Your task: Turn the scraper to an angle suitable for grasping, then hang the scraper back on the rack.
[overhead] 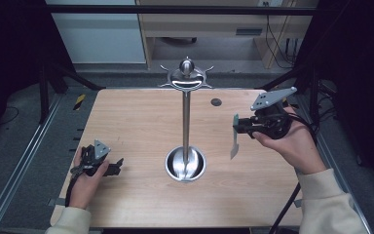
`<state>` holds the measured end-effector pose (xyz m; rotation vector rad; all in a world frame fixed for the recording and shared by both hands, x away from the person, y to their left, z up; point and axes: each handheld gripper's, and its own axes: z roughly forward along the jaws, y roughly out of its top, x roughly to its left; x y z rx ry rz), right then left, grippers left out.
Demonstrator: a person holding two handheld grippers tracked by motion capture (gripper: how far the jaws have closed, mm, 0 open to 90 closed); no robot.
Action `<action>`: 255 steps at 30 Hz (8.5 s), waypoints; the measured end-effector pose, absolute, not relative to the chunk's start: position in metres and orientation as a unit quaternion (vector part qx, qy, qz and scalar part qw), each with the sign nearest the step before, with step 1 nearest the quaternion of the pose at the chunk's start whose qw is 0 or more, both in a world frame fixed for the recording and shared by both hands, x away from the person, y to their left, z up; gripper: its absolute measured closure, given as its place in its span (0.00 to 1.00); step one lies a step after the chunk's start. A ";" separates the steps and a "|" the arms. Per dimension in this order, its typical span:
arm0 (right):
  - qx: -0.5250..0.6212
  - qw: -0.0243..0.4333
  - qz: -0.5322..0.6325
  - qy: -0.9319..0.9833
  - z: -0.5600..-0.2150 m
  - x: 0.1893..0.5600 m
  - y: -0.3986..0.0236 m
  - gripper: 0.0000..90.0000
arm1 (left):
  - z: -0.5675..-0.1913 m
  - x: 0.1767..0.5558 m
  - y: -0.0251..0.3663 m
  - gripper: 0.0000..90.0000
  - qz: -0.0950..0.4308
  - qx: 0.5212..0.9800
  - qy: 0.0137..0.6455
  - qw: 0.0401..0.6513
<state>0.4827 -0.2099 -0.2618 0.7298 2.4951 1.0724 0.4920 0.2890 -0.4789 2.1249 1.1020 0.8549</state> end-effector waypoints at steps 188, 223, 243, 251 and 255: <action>0.236 0.196 0.446 0.841 -0.203 0.486 -0.186 0.44 | -0.479 0.491 0.289 0.03 0.321 0.801 0.413 0.291; 0.330 0.259 0.452 0.787 -0.323 0.467 -0.194 0.11 | -0.480 0.491 0.289 0.03 0.321 0.800 0.416 0.290; 0.407 0.232 0.424 0.775 -0.410 0.478 -0.197 0.13 | -0.481 0.491 0.289 0.03 0.321 0.799 0.416 0.291; 0.427 0.235 0.423 0.764 -0.430 0.483 -0.204 0.14 | -0.481 0.491 0.289 0.03 0.322 0.799 0.417 0.289; 0.433 0.239 0.420 0.761 -0.438 0.487 -0.206 0.14 | -0.481 0.491 0.289 0.03 0.322 0.800 0.417 0.288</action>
